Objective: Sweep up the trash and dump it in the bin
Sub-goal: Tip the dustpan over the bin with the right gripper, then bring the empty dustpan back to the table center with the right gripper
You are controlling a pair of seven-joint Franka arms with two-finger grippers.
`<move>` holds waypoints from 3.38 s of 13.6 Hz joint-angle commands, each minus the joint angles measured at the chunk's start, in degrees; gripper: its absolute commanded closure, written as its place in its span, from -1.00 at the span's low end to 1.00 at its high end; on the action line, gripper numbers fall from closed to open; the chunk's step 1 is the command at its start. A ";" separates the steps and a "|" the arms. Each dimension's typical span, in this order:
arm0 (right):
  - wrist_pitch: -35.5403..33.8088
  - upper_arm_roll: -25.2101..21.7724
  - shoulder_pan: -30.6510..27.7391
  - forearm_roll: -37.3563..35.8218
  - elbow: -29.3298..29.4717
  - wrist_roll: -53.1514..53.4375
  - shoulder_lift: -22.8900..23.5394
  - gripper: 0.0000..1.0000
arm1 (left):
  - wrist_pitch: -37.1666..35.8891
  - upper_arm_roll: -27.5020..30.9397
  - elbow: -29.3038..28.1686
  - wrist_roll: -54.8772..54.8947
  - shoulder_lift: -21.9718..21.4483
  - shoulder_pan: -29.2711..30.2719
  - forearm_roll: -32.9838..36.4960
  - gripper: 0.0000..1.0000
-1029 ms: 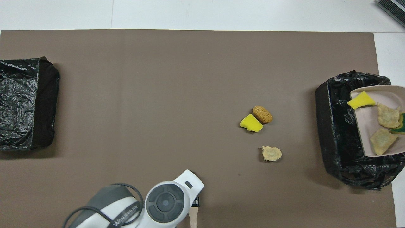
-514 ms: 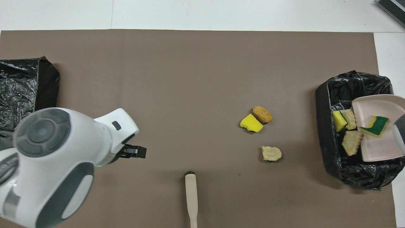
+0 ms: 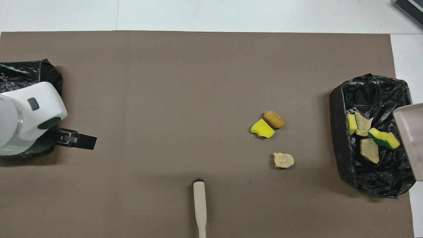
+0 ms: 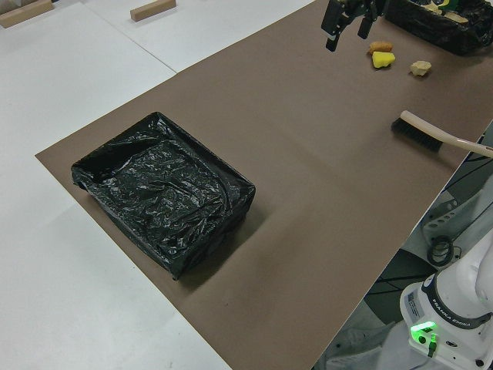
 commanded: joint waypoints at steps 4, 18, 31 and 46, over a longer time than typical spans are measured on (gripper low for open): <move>-0.85 0.69 0.46 1.00 -0.08 -0.73 -0.76 1.00 | -5.88 -0.84 15.39 1.19 10.72 2.68 2.35 -1.00; -8.32 1.22 6.77 28.85 0.44 45.30 -0.76 1.00 | -5.35 -0.40 13.63 4.35 9.32 4.35 1.91 -1.00; -0.61 1.31 31.39 45.81 0.44 102.35 7.41 1.00 | -4.56 -0.49 13.54 3.91 9.32 4.26 2.00 -1.00; 8.37 1.22 53.11 47.68 9.94 134.45 25.87 1.00 | -4.82 -0.57 13.72 3.47 8.53 4.18 2.00 -1.00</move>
